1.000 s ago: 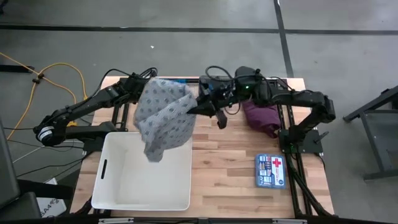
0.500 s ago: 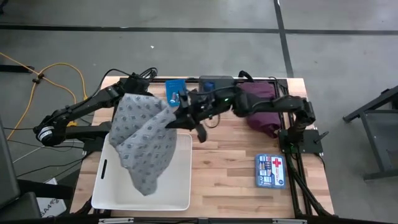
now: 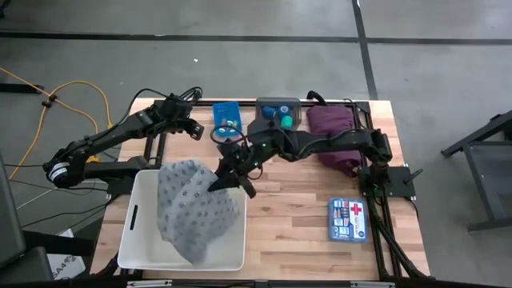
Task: Pick & place medical supplies in basket/bin
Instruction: Put the patient gown into the white bin
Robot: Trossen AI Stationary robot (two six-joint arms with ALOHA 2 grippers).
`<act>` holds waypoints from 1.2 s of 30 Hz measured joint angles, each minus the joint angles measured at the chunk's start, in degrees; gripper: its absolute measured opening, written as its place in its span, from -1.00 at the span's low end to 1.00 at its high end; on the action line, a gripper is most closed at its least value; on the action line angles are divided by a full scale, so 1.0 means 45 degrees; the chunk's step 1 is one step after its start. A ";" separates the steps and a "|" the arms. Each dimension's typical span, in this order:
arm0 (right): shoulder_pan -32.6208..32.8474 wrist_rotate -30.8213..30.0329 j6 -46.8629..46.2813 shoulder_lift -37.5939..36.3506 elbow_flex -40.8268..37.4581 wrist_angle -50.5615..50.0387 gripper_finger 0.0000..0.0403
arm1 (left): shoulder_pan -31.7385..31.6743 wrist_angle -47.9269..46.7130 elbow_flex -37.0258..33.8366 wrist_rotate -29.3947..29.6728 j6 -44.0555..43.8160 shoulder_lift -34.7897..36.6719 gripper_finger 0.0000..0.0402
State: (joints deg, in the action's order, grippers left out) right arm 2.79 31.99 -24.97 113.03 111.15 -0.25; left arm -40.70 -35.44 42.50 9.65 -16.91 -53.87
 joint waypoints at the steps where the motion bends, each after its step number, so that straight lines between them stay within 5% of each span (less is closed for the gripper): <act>1: -0.0037 0.0222 -0.0010 0.0000 0.0004 -0.0104 -0.78 | 0.0001 0.0000 0.0000 0.0000 0.0000 0.0000 -0.32; 14: 0.0186 0.0634 0.3658 0.0332 0.0024 -0.2866 -0.78 | 0.0001 0.0000 0.0000 0.0000 0.0000 0.0000 -0.32; 30: 0.0769 0.0222 0.3965 0.2218 -0.0015 -0.3129 -0.77 | 0.0009 -0.0002 0.0000 0.0000 0.0000 0.0000 -0.32; 36: 0.0779 -0.0506 0.4986 0.2142 0.0000 -0.2936 -0.61 | 0.0012 0.0000 0.0000 0.0000 0.0000 0.0000 -0.32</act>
State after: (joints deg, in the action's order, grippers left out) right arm 6.29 29.71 -2.53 122.67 111.15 -13.46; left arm -40.64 -35.44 42.50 9.65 -16.91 -53.87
